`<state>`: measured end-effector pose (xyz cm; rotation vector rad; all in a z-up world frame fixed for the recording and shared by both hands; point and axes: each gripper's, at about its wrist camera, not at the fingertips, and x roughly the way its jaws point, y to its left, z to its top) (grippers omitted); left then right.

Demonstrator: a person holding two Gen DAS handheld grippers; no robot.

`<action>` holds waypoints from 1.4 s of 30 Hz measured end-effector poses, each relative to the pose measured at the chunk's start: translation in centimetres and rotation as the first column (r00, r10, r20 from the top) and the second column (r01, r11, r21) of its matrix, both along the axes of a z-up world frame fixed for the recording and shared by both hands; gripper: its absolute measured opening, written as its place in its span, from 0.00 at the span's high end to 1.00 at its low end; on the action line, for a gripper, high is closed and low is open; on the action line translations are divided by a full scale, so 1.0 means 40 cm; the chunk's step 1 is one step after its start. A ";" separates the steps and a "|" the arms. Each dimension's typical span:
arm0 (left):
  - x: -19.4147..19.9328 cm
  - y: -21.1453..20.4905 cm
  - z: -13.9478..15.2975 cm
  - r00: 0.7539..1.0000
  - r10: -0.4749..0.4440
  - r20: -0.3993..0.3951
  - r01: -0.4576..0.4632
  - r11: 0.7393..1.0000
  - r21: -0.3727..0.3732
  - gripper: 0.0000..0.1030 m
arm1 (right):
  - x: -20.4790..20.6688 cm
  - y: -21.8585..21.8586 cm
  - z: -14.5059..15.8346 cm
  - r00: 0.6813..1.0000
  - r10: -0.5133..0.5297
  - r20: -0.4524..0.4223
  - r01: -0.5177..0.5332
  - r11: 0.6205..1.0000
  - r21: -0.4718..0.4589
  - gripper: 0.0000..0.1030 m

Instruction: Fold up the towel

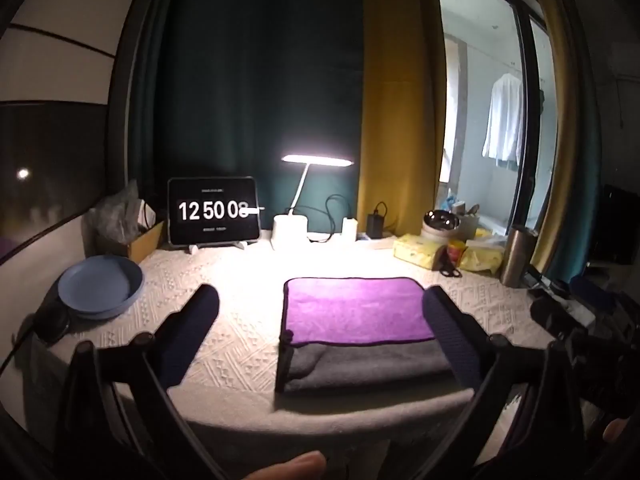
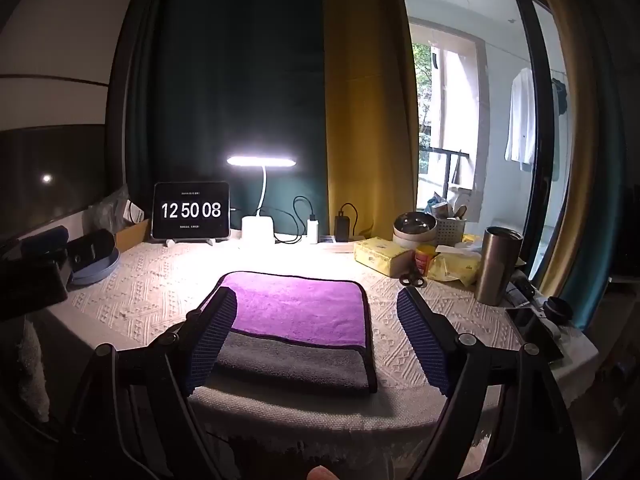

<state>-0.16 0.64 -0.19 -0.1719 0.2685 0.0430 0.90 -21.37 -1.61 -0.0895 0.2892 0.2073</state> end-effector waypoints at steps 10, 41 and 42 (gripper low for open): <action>0.002 -0.017 0.006 0.999 0.007 -0.046 -0.005 0.999 0.050 0.01 | -0.005 -0.010 0.008 1.000 -0.001 -0.010 0.001 1.000 -0.005 0.17; -0.015 -0.009 0.000 0.999 -0.010 -0.035 0.011 0.999 0.044 0.01 | 0.005 -0.002 -0.019 0.999 0.006 -0.035 -0.006 1.000 0.003 0.17; -0.015 -0.008 0.000 0.999 -0.009 -0.035 0.011 0.999 0.044 0.01 | 0.005 -0.003 -0.018 0.999 0.006 -0.034 -0.006 1.000 0.004 0.17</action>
